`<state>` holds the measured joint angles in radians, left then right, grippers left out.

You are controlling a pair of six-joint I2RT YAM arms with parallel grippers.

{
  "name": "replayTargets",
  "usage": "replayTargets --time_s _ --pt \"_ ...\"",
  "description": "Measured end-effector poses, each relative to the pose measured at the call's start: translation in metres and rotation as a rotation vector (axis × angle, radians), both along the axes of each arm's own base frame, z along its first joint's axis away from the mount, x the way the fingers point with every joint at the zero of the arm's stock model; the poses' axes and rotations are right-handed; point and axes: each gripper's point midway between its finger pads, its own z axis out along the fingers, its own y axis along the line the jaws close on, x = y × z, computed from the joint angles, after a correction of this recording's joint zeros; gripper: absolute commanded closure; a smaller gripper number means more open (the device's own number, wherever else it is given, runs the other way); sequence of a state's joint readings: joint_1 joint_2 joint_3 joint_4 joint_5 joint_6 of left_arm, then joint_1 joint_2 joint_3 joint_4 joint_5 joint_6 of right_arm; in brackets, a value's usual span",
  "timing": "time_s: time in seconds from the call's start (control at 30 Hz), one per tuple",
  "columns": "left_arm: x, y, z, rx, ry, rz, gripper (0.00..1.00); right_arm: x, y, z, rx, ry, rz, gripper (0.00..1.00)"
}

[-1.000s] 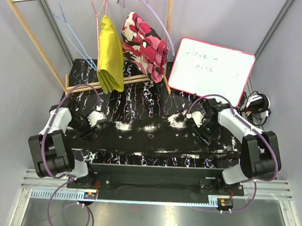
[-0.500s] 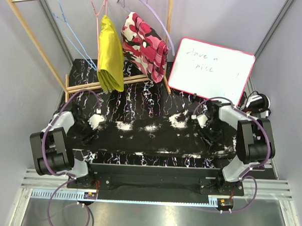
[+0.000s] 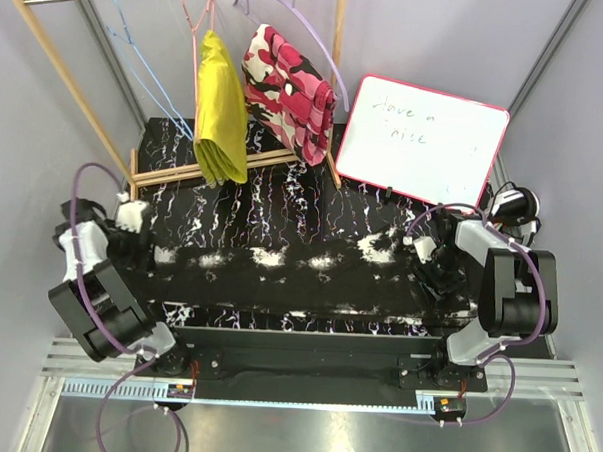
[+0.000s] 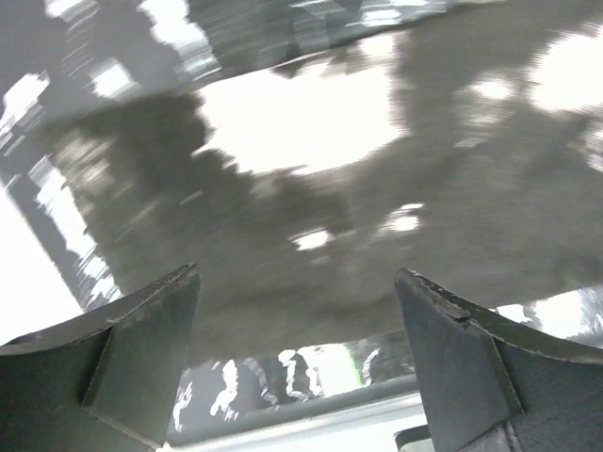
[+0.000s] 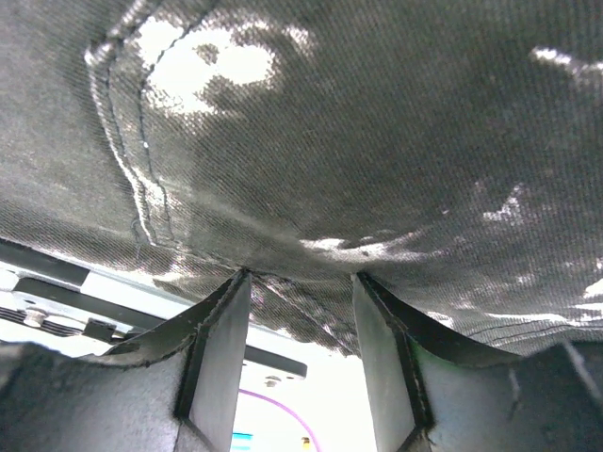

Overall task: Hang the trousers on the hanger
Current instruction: Fold the trousers

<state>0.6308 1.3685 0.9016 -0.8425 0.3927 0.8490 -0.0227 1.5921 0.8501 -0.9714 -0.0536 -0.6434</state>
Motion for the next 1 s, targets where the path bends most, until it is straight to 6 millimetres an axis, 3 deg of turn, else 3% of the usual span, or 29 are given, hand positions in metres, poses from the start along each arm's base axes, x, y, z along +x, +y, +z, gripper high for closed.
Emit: replayTargets --time_s 0.17,0.33,0.57,0.73,0.83,1.0 --pt "-0.008 0.05 -0.007 -0.017 0.045 0.194 0.08 0.0 0.0 0.002 0.005 -0.006 0.009 0.43" --pt "-0.015 0.08 -0.025 -0.023 0.102 0.292 0.09 0.004 0.0 0.006 0.017 -0.011 0.009 0.41" --pt "-0.016 0.085 -0.049 -0.041 0.154 0.297 0.14 0.014 0.0 0.013 0.019 -0.053 0.016 0.41" --pt "-0.015 0.089 -0.05 -0.024 0.147 0.283 0.23 0.014 0.0 0.016 0.022 -0.054 0.019 0.41" --pt "-0.014 0.09 -0.052 -0.003 0.147 0.264 0.32 0.012 0.002 0.016 0.034 -0.046 0.025 0.43" --pt "-0.014 0.089 -0.054 0.042 0.14 0.229 0.56 0.01 0.005 0.013 0.06 -0.028 0.036 0.45"
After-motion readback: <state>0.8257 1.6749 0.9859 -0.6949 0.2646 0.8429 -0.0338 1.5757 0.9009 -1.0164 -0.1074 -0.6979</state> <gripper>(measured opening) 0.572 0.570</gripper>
